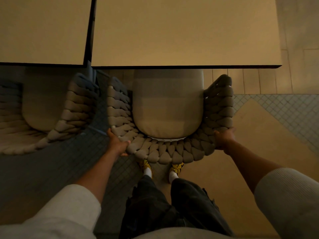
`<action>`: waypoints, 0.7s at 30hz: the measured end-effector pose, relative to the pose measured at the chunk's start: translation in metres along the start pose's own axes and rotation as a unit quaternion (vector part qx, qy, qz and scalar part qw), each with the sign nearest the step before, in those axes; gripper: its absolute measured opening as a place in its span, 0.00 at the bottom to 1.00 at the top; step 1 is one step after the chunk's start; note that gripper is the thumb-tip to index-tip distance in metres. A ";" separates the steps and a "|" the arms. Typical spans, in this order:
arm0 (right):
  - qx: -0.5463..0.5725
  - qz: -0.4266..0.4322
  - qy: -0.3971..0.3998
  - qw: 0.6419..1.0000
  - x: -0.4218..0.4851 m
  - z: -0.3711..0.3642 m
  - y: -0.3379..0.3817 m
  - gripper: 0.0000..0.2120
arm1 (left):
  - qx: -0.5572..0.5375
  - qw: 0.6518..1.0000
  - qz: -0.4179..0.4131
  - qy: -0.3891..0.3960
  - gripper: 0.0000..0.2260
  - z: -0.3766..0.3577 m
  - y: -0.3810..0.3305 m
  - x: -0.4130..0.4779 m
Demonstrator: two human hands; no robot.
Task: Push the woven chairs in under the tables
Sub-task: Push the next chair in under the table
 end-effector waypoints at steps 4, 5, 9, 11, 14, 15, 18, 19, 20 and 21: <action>-0.015 0.015 -0.024 0.999 -0.002 0.000 0.000 0.37 | 0.002 1.000 -0.003 -0.003 0.46 0.000 0.001 0.000; -0.037 0.025 -0.020 0.999 0.003 -0.001 -0.001 0.37 | 0.003 1.000 -0.003 -0.003 0.45 0.000 0.001 -0.001; -0.002 -0.015 -0.034 0.999 0.005 0.000 -0.005 0.34 | 0.003 1.000 -0.007 0.002 0.45 -0.002 -0.001 -0.001; -0.027 -0.010 -0.041 0.999 0.002 0.001 -0.004 0.38 | 0.004 1.000 -0.009 0.008 0.45 -0.001 -0.001 0.000; -0.071 0.011 -0.047 0.996 -0.002 0.005 -0.001 0.41 | 0.004 1.000 -0.009 0.007 0.45 -0.003 -0.002 0.000; -0.078 0.018 -0.048 0.996 -0.001 0.005 -0.001 0.40 | 0.004 1.000 -0.008 0.006 0.45 -0.003 -0.001 0.001; -0.062 0.025 -0.036 0.997 -0.003 0.002 -0.004 0.38 | 0.001 1.000 -0.012 0.000 0.46 -0.002 0.000 0.001; -0.053 0.030 -0.019 0.998 -0.007 -0.002 -0.005 0.41 | -0.001 1.000 -0.013 0.002 0.46 -0.002 0.001 0.001; -0.048 0.037 -0.013 0.998 -0.013 -0.004 -0.007 0.44 | -0.005 1.000 -0.015 0.004 0.47 -0.001 0.003 0.001; -0.052 0.054 -0.012 0.997 -0.021 -0.005 -0.009 0.47 | -0.008 1.000 -0.019 0.007 0.48 0.000 0.005 0.000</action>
Point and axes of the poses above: each hand's wrist, its own x-axis towards the middle knuckle, its own z-axis out of the back of the hand, y = z × x, the point moved 7 cm from there along x, towards the middle knuckle, and after that the axes turned 3 degrees about z, right-handed, at the moved point
